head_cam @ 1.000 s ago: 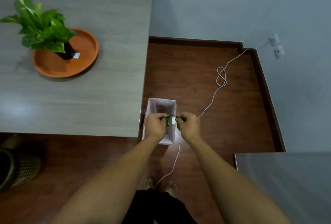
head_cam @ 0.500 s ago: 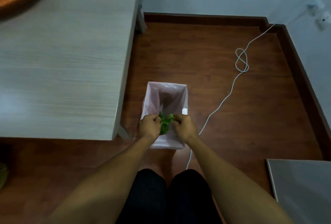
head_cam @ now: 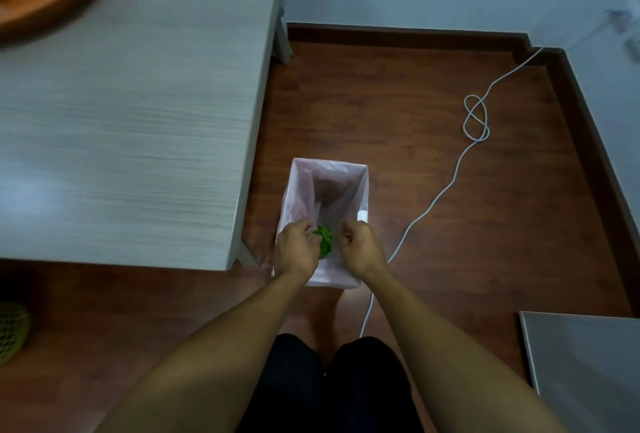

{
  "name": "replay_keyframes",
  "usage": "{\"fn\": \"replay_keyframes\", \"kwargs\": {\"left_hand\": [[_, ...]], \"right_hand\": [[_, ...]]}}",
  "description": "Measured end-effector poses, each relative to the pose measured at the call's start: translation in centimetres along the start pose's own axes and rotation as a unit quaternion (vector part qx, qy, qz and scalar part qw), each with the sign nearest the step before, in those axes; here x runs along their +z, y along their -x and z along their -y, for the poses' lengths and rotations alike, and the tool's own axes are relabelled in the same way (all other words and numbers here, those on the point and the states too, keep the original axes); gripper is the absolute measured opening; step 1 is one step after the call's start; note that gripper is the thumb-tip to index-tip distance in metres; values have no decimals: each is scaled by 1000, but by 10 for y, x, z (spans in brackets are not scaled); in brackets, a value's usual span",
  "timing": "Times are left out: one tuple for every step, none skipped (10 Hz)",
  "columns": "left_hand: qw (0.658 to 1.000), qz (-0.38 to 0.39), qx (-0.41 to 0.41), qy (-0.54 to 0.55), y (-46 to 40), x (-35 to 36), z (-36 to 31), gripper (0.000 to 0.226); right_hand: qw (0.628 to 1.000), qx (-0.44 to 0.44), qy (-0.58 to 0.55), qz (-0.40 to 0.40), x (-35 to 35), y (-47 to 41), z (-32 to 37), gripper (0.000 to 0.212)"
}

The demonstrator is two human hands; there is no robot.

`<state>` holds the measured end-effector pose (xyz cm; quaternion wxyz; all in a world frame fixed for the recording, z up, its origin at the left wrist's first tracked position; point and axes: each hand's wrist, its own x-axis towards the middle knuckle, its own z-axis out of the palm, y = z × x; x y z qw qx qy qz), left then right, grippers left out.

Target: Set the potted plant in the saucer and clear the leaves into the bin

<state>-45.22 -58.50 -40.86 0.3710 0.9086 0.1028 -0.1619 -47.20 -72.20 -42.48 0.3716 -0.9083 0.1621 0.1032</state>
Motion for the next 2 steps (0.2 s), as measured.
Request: {"fn": "replay_keyframes", "kwargs": {"left_hand": [[1000,14,-2,0,28,-25,-29,32],[1000,10,8,6,52,-54,-62,29]], "right_hand": [[1000,-8,-17,5,-34,22,21,16],[1000,-2,-30,-10,-71,42,48,15]]}}
